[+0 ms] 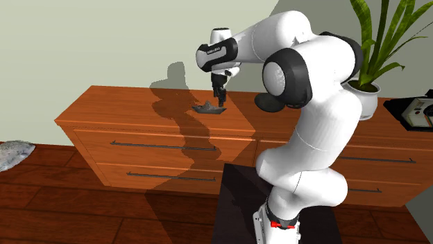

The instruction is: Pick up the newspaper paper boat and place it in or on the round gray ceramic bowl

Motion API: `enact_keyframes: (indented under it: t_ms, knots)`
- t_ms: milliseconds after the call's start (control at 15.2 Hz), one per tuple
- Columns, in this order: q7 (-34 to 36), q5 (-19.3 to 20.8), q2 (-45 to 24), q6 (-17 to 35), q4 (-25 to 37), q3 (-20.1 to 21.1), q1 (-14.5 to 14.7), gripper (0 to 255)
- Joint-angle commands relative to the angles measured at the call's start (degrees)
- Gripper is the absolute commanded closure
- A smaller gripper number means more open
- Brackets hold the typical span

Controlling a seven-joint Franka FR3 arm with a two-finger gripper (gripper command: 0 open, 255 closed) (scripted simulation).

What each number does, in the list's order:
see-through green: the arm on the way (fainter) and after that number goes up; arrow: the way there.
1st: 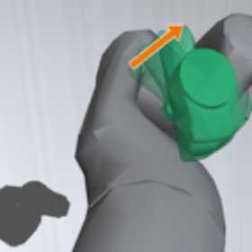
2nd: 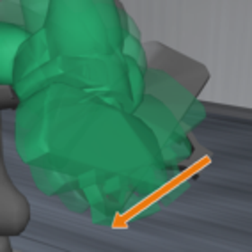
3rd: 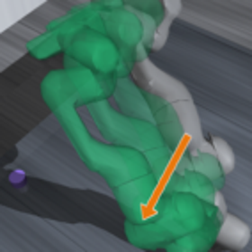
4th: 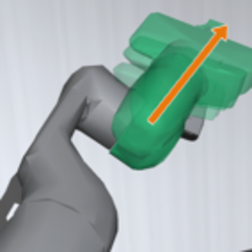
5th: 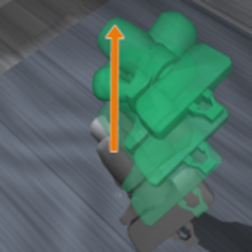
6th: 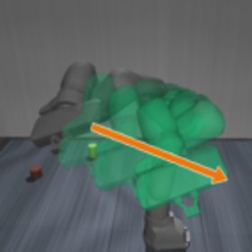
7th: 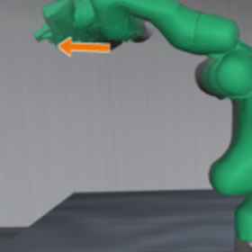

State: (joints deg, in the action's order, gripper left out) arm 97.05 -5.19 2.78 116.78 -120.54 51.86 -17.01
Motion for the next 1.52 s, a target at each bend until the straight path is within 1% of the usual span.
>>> enact_keyframes:
  t_ms: [0, 132, 264, 330, 792, 1320, 1386, 1452]
  knots:
    - [10.1, 6.1, -7.7, 0.8, 3.8, 1.7, 0.2, 0]
    - [18.7, 11.7, -15.0, 0.8, 7.9, 0.6, 2.8, 0]
    - [25.7, 15.8, -21.2, 0.5, 12.4, -1.9, 6.4, 0]
    - [26.6, 16.2, -22.0, 0.5, 13.1, -2.5, 7.1, 0]
    - [28.2, 18.7, -24.7, 5.4, 10.1, -4.1, 8.6, 0]
    - [28.2, 18.7, -24.7, 5.4, 10.2, -4.1, 8.6, 0]
    - [28.2, 18.7, -24.7, 5.4, 10.2, -4.1, 8.6, 255]
    - [28.2, 18.7, -24.7, 5.4, 10.2, -4.1, 8.6, 255]
